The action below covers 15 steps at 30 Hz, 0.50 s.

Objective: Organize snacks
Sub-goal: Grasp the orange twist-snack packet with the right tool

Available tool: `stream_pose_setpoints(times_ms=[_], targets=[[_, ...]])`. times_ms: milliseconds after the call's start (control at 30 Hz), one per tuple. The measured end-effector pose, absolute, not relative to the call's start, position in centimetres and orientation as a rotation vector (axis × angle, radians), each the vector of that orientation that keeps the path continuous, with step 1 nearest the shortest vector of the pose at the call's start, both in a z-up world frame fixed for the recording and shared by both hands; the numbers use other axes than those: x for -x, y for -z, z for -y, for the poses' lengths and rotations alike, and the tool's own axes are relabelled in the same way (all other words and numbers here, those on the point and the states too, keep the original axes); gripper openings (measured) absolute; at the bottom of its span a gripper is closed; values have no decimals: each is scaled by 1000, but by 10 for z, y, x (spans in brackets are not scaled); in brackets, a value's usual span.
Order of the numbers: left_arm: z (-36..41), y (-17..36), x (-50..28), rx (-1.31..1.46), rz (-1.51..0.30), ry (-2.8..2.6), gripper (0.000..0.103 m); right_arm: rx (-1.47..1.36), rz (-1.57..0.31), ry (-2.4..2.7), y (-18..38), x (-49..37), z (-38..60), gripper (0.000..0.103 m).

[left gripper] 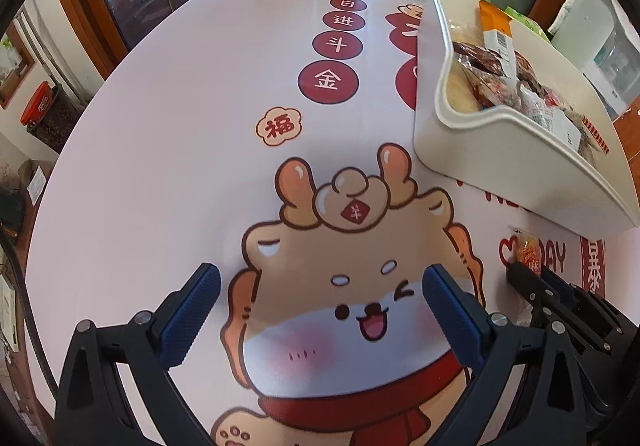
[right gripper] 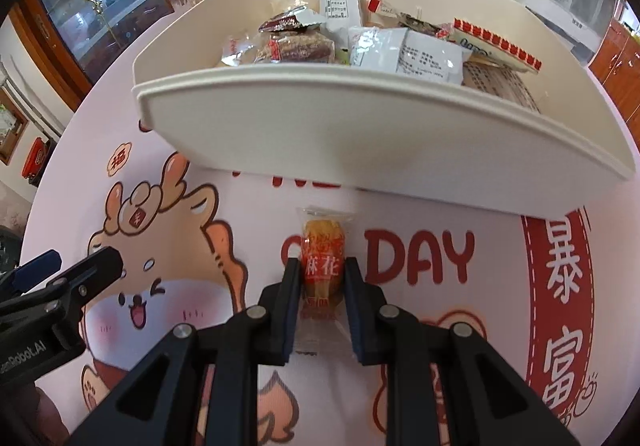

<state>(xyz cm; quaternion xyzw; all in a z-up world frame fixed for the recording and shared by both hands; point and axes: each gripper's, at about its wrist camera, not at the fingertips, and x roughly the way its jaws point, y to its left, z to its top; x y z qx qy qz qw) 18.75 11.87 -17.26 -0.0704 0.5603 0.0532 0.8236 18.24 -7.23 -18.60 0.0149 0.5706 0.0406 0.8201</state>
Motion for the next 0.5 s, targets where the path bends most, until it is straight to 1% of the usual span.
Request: stream_pose_setpoints(times_ms=[300, 500], targets=[[-93, 160, -159, 119, -1223, -66, 101, -69, -1225, -130, 165, -151, 86, 21], [-70, 128, -150, 78, -1184, -23, 101, -126, -1188, -154, 131, -136, 104, 21]])
